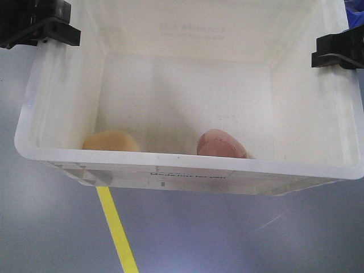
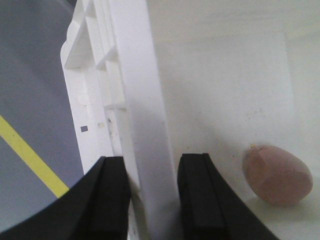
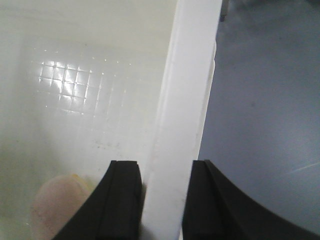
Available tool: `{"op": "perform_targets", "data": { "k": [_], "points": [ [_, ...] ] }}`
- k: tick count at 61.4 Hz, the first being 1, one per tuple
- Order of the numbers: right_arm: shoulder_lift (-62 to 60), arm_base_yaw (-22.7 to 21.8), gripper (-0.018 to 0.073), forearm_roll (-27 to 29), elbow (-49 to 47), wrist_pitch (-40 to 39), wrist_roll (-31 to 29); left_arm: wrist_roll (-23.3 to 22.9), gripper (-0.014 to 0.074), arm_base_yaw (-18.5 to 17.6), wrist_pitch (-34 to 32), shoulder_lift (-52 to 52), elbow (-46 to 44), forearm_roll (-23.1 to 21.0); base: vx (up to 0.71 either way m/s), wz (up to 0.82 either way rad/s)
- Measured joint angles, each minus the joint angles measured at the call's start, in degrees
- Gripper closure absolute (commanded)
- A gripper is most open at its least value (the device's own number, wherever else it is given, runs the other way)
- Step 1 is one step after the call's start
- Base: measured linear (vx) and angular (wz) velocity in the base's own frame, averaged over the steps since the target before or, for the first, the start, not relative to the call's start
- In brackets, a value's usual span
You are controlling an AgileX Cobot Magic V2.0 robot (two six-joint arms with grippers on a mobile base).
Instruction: Place moving items into box and shelve
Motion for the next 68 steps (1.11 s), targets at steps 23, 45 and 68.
{"op": "perform_targets", "data": {
  "k": [23, 45, 68],
  "points": [
    [0.0, 0.0, 0.0565, 0.0, 0.0, 0.0, 0.0, 0.0, 0.0603, 0.0, 0.0, 0.0, 0.0, 0.0, 0.26, -0.46],
    [0.0, 0.0, 0.0565, 0.0, 0.0, 0.0, 0.0, 0.0, 0.0603, 0.0, 0.0, 0.0, 0.0, 0.0, 0.25, -0.49],
    [0.0, 0.0, 0.0565, 0.0, 0.0, 0.0, 0.0, 0.0, 0.0603, 0.0, 0.0, 0.0, 0.0, 0.0, 0.25, -0.47]
  ]
}}
